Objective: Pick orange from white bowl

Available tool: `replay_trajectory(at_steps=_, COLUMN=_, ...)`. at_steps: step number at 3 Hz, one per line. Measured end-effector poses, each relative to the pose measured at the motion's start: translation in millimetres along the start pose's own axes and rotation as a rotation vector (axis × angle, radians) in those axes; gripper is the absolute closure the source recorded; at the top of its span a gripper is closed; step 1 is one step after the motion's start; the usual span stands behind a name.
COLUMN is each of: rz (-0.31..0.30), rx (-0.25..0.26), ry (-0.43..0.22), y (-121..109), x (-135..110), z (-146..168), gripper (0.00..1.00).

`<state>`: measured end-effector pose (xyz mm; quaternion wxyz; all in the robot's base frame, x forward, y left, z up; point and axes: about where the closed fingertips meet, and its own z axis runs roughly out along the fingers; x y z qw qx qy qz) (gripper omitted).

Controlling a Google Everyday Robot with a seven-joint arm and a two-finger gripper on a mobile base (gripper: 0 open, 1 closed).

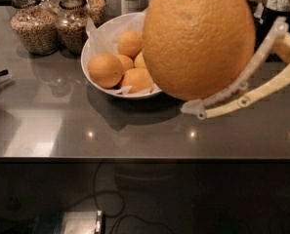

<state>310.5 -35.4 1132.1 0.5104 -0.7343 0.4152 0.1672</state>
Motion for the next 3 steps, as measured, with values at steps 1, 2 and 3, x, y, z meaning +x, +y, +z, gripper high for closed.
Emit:
replay_trajectory(at_steps=1, rz=-0.02, rx=-0.015, ry=0.042, y=2.9, x=-7.7, z=5.9, gripper=1.0)
replay_trajectory(at_steps=2, rz=-0.06, rx=-0.081, ry=0.127, y=17.8, x=-12.9, z=30.1, gripper=1.0)
replay_trajectory(at_steps=3, rz=-0.06, rx=-0.081, ry=0.127, y=17.8, x=-12.9, z=30.1, gripper=1.0)
